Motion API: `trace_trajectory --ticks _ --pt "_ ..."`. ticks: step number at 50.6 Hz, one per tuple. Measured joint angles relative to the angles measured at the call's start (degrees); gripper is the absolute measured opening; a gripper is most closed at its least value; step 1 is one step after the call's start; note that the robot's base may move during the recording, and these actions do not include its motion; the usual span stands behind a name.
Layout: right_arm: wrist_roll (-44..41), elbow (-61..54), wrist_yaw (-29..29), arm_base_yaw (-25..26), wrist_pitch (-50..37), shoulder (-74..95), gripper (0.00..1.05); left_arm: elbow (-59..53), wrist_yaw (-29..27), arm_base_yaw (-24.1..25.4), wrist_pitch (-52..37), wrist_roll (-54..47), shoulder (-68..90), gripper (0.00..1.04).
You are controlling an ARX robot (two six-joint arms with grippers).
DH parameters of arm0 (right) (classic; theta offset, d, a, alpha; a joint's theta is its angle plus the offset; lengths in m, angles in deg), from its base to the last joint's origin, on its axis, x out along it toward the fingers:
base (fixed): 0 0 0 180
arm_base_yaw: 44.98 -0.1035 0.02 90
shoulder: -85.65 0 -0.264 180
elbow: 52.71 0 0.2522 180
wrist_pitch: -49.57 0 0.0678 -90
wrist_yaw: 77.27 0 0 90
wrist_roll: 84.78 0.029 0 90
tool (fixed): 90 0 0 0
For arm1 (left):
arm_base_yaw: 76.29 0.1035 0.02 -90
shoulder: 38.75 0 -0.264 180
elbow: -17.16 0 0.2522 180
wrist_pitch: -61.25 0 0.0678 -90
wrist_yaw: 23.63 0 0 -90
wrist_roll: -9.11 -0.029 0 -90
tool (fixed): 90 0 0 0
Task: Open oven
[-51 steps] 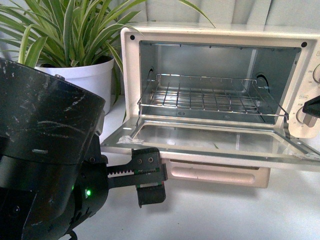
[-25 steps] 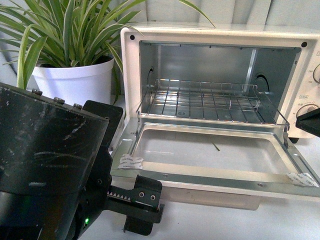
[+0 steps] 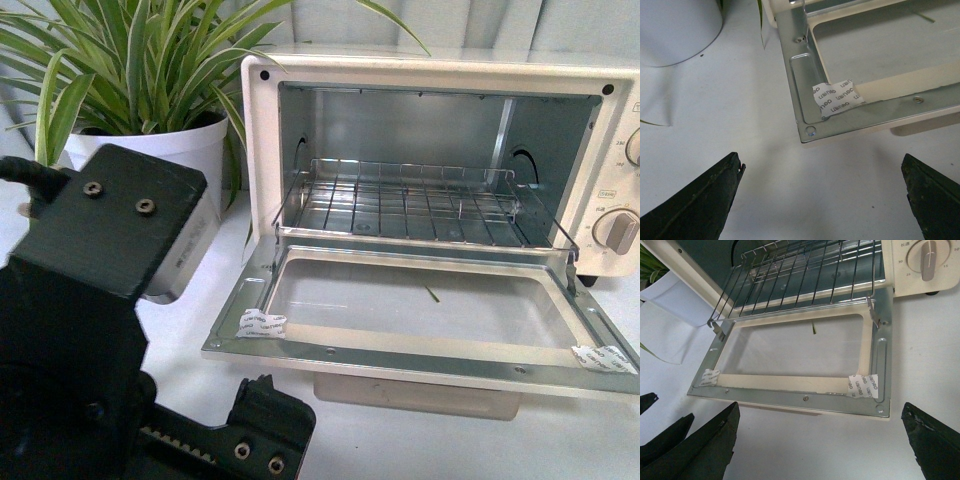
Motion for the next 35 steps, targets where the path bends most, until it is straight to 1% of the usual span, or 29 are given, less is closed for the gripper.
trace_trajectory --ticks 7,16,22,35 --pt "-0.46 -2.45 0.04 0.44 1.53 -4.76 0.95 -3.58 1.07 0.2 0.11 0.5 -6.47 0.98" --pt "-1.81 -5.6 0.74 0.98 3.52 -13.29 0.95 -9.42 1.95 2.47 -0.48 1.95 -17.75 0.98" --pt "-2.08 -7.56 0.68 1.95 5.86 -19.54 0.95 -12.61 1.86 3.72 2.36 2.69 -27.63 0.98" --pt "-2.03 -11.13 1.7 2.54 11.45 -30.95 0.95 -16.9 0.07 4.28 11.06 4.42 -42.91 0.98"
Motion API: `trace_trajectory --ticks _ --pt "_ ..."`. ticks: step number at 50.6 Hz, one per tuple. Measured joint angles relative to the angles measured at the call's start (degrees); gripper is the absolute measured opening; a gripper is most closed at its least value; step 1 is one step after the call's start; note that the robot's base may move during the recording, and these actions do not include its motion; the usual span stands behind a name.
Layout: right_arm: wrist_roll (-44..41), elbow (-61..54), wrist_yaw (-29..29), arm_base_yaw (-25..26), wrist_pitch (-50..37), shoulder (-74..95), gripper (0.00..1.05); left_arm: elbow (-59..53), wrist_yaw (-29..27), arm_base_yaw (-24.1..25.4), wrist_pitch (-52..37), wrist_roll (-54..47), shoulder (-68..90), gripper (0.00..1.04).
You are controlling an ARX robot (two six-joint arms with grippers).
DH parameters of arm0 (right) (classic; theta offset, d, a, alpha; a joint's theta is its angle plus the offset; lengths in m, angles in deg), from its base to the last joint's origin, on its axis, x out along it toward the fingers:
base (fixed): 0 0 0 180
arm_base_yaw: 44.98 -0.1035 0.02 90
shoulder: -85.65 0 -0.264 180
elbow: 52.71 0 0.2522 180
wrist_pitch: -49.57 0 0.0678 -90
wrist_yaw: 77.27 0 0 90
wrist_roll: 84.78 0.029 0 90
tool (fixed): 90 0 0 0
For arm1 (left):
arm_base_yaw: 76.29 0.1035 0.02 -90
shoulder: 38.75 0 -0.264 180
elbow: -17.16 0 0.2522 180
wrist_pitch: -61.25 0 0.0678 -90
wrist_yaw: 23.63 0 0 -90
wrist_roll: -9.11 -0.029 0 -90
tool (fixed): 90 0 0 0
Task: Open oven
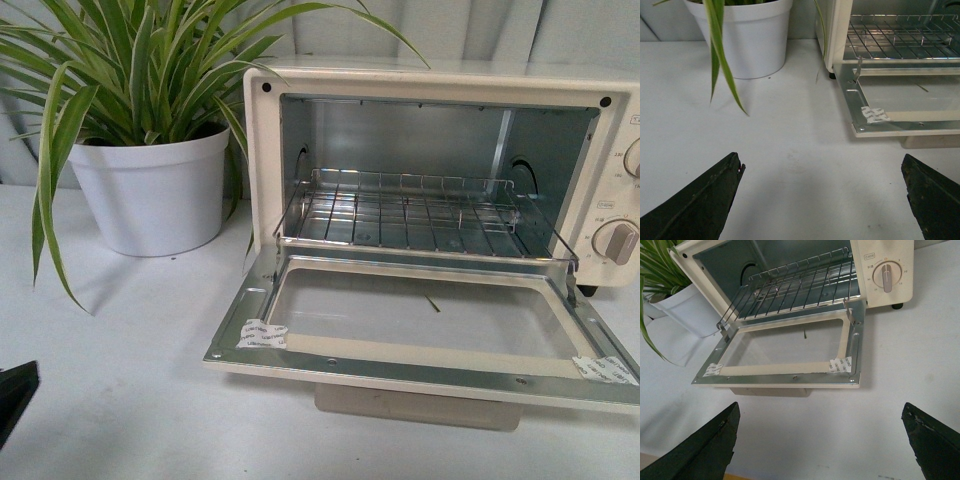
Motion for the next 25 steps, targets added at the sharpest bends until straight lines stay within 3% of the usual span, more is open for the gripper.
trace_trajectory --ticks 9,21,23,25 --pt "0.92 -3.37 0.7 0.42 -0.11 -6.99 0.95 -2.12 -1.81 1.75 7.37 1.73 -10.21 0.98" --pt "1.79 -4.35 0.68 0.94 -0.48 -7.67 0.95 -2.36 -2.58 2.16 7.21 2.16 -10.71 0.97" --pt "0.59 -4.92 3.02 0.15 -2.03 -8.31 0.93 -3.93 -4.24 2.51 2.69 0.76 -11.15 0.91" --pt "-3.32 -6.91 9.99 -1.46 -6.84 -9.79 0.87 -5.05 -3.67 3.41 0.09 0.17 -11.89 0.85"
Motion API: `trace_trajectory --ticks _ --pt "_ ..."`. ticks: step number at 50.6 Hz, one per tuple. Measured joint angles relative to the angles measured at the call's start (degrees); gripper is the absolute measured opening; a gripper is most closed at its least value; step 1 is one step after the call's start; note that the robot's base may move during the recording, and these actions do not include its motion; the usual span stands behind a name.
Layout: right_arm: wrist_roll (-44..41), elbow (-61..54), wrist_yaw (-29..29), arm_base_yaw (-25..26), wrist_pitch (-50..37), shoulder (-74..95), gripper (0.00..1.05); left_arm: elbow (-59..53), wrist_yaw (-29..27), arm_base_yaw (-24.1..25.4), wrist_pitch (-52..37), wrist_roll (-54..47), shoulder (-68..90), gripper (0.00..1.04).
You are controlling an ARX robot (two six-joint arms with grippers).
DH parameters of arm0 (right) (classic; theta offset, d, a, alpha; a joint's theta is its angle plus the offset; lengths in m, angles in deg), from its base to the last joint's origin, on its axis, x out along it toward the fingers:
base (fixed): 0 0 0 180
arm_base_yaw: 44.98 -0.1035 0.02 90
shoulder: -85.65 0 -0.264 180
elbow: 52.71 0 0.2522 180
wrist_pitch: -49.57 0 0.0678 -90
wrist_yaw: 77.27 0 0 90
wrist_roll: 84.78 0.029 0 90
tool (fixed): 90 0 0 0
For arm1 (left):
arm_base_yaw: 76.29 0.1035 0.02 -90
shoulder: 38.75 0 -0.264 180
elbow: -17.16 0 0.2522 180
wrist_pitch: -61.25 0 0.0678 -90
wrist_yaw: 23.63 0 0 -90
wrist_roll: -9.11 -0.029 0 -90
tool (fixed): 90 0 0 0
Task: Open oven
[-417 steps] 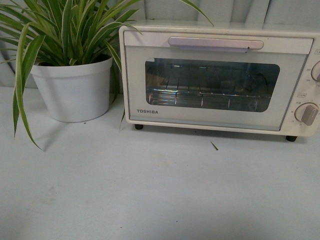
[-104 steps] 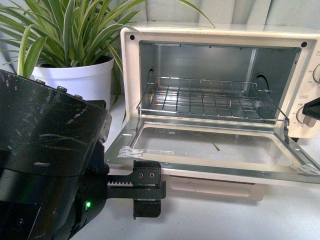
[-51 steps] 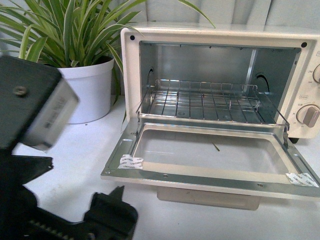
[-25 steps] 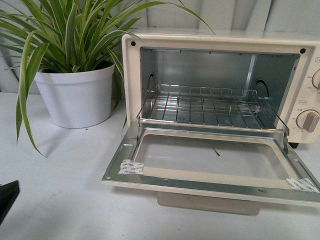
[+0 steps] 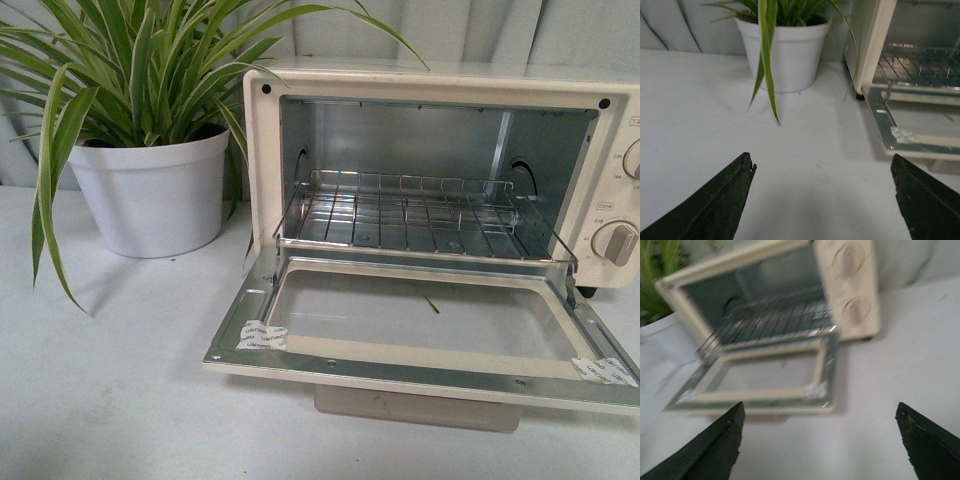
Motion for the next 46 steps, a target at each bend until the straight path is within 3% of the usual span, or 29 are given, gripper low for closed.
trace_trajectory --ticks 4,7,9,14,18,20,28,32,36,46 --pt "-7.74 -2.21 7.43 -0.52 -4.33 -2.29 0.73 -2.16 2.67 3.72 -1.77 -1.16 -2.97 0.71" --pt "-11.91 -2.64 1.05 4.79 -4.42 -3.45 0.58 -2.16 6.99 8.13 1.22 -1.68 -7.19 0.55" --pt "-13.35 -3.13 0.26 7.04 -4.44 -3.87 0.47 -2.16 9.01 10.23 3.15 -1.77 -9.03 0.46" --pt "-14.75 -4.0 -0.04 7.91 -4.46 -4.35 0.24 -2.16 12.26 13.42 14.56 -2.12 -19.32 0.22" --pt "-15.17 -4.61 -0.07 8.0 -4.7 -5.27 0.06 -2.16 15.3 16.83 16.37 -2.23 -22.05 0.05" --pt "-15.21 -5.29 -0.07 8.02 -4.87 -5.97 0.01 -2.16 16.17 17.79 16.66 -2.32 -22.29 0.04" --pt "-15.52 -6.47 -0.07 8.02 -4.83 -6.75 0.01 -2.16 19.76 21.49 17.31 -2.34 -23.23 0.04" --pt "-15.52 -6.47 -0.09 8.02 -4.83 -6.86 0.01 -2.16 26.86 26.84 18.16 -2.47 -23.74 0.04" --pt "-15.54 -6.47 -0.04 8.02 -4.83 -6.86 0.01 -2.16 27.5 29.92 18.23 -2.45 -23.93 0.04" --pt "-15.54 -6.47 -0.07 8.02 -4.83 -6.86 0.01 -2.16 28.3 30.4 18.23 -2.49 -23.93 0.04"
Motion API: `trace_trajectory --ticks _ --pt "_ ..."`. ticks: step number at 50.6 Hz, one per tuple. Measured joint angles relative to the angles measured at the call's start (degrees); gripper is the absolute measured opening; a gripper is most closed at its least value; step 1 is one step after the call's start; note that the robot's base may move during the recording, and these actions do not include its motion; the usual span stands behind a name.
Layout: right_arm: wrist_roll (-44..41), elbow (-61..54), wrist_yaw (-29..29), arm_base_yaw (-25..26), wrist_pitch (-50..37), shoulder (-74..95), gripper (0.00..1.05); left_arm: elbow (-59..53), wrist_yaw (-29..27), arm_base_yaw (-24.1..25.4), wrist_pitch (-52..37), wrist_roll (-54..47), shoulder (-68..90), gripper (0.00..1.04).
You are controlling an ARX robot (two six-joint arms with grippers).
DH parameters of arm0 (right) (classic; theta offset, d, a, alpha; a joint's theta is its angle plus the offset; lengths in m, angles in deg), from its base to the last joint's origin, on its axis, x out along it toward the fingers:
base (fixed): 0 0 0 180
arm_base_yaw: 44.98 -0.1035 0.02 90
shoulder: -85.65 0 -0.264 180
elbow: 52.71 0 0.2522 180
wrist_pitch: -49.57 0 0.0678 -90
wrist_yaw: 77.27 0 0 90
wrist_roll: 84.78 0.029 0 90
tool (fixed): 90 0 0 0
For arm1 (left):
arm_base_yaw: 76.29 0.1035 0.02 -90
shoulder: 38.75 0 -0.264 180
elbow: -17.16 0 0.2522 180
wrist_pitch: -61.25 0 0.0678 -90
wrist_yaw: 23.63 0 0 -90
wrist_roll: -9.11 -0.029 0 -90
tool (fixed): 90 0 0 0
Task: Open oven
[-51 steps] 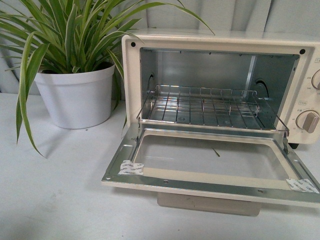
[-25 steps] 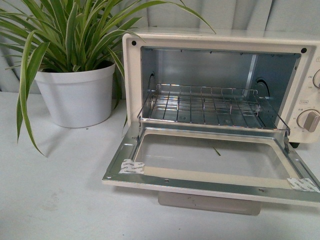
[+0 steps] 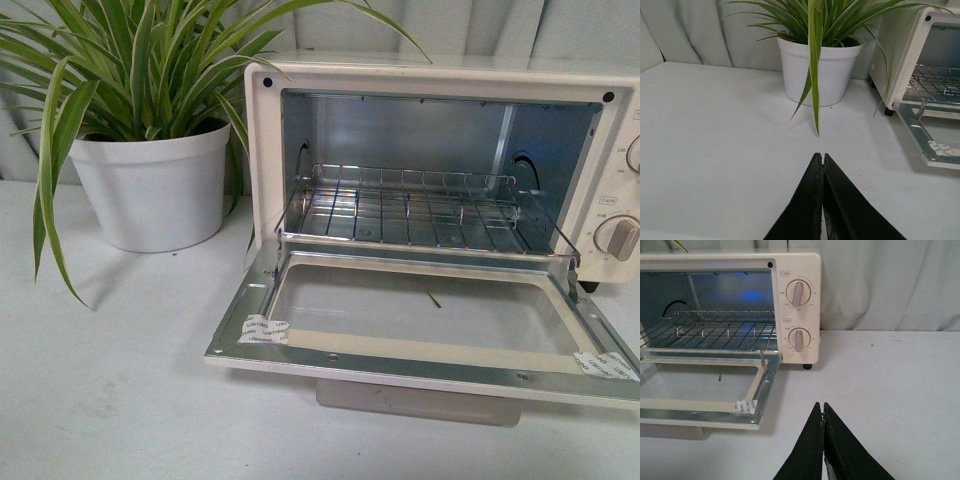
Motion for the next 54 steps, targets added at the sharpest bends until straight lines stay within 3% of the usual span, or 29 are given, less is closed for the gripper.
trace_trajectory --ticks 8,16,19,35,54 --pt "-0.09 0.0 0.0 0.0 0.0 0.0 0.02 0.0 0.0 0.02 0.0 0.04 0.0 0.07" --pt "-0.07 0.0 -0.02 0.0 0.0 0.0 0.29 0.0 -0.02 0.02 0.0 0.02 0.0 0.36" --pt "-0.07 0.0 -0.02 0.0 0.0 0.0 0.43 0.0 0.0 0.02 0.0 0.02 0.0 0.5" --pt "-0.04 0.0 0.0 0.0 0.0 0.0 0.95 0.0 0.0 0.02 0.0 -0.02 0.0 1.0" --pt "-0.04 0.0 -0.02 0.0 0.0 0.0 0.95 0.0 0.0 0.02 0.0 -0.07 0.0 0.98"
